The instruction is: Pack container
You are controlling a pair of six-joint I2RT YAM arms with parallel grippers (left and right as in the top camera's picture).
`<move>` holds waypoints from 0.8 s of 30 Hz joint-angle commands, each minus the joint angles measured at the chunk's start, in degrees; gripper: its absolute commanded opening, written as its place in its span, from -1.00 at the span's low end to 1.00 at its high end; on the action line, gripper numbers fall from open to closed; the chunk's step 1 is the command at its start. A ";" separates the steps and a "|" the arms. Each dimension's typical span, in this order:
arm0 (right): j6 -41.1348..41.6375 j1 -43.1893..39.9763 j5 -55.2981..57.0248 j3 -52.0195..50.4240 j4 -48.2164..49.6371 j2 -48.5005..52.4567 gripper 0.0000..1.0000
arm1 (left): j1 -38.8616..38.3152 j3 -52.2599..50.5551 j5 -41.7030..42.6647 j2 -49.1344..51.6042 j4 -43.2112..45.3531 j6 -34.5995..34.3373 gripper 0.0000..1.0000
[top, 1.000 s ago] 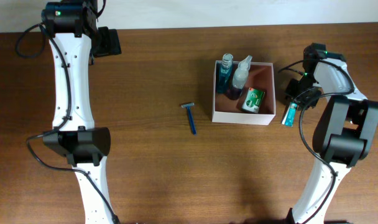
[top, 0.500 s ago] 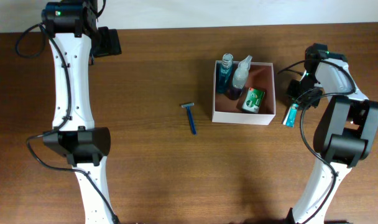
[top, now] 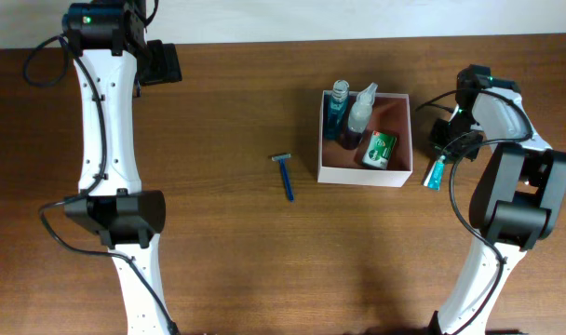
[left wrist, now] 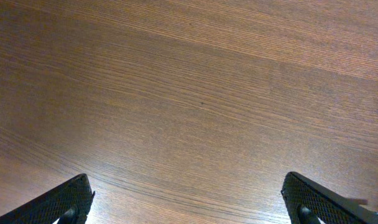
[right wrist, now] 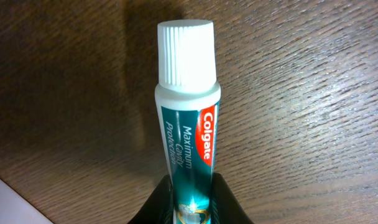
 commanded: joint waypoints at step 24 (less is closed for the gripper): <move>-0.59 -0.33 -10.49 29.35 -28.22 1.25 -0.83 | 0.11 -0.13 -0.59 -0.87 -0.02 -0.55 0.99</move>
